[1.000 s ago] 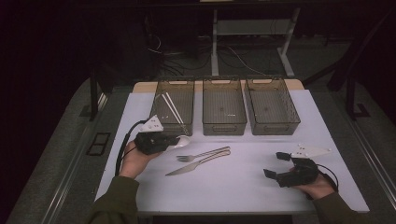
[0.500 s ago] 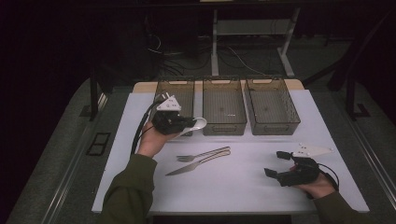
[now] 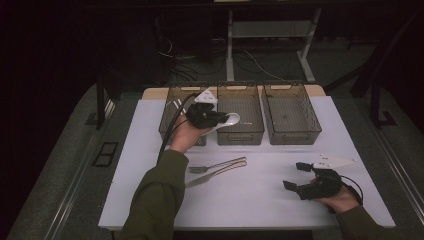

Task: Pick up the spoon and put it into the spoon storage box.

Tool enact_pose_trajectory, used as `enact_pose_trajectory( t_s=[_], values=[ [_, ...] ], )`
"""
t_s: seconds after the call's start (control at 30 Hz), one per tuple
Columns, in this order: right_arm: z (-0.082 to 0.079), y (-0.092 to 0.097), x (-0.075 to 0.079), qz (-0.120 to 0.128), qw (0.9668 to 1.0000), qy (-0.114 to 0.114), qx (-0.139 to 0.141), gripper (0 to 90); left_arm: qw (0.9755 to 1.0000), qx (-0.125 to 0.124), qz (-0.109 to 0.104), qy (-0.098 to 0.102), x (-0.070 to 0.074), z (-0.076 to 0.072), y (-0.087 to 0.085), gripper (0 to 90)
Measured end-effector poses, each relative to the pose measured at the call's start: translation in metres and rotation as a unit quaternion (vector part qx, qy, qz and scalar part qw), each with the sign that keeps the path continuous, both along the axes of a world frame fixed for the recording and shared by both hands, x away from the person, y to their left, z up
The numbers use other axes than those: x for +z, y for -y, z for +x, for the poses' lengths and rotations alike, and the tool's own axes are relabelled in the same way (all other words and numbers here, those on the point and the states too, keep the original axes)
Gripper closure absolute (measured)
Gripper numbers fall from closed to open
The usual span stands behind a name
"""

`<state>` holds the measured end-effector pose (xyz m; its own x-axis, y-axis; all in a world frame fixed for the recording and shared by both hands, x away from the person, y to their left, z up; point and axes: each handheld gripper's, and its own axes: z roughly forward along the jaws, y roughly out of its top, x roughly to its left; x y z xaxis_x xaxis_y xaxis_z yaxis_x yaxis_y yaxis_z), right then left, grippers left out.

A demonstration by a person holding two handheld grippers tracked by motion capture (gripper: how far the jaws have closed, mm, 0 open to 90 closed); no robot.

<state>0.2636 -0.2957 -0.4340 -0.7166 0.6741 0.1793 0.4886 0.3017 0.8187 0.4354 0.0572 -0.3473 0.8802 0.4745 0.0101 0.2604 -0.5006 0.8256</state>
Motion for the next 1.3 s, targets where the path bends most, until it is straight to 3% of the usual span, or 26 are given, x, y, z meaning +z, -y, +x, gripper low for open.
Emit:
enact_pose_trajectory(
  t_s=[0.13,0.27,0.53,0.67,0.73,0.9,1.0,1.07,1.3],
  values=[
    [0.0,0.0,0.0,0.001,1.0,0.002,0.001,11.6,0.9999,-0.011,0.013,0.003,0.002,0.012,0.021,83.5],
    [-0.001,0.0,0.001,0.003,1.0,0.001,0.002,11.7,0.9999,-0.008,0.007,-0.001,-0.002,0.022,0.04,83.4],
    [-0.002,0.001,0.001,0.006,1.0,0.005,0.003,11.6,0.9996,-0.011,0.023,-0.011,-0.017,0.034,0.063,83.3],
    [-0.002,0.001,0.001,0.006,1.0,0.004,0.003,11.7,0.9991,-0.01,0.037,-0.02,-0.024,0.036,0.065,82.2],
    [-0.002,0.001,0.001,0.005,1.0,0.005,0.004,11.7,0.9988,-0.011,0.046,-0.014,-0.025,0.035,0.065,78.5],
    [-0.002,0.001,0.001,0.004,1.0,0.005,0.004,11.7,0.9996,-0.004,0.023,-0.014,-0.021,0.033,0.061,71.8],
    [-0.002,0.001,0.001,0.005,1.0,0.004,0.003,11.7,0.9997,-0.01,0.023,-0.008,-0.017,0.03,0.057,67.5],
    [-0.001,0.001,0.001,0.006,1.0,0.003,0.003,11.7,0.9999,-0.002,0.008,-0.015,-0.015,0.025,0.054,65.0],
    [-0.001,0.0,0.001,0.005,1.0,0.001,0.001,11.7,0.9996,-0.001,-0.013,-0.024,-0.01,0.004,0.032,55.8]
  ],
)
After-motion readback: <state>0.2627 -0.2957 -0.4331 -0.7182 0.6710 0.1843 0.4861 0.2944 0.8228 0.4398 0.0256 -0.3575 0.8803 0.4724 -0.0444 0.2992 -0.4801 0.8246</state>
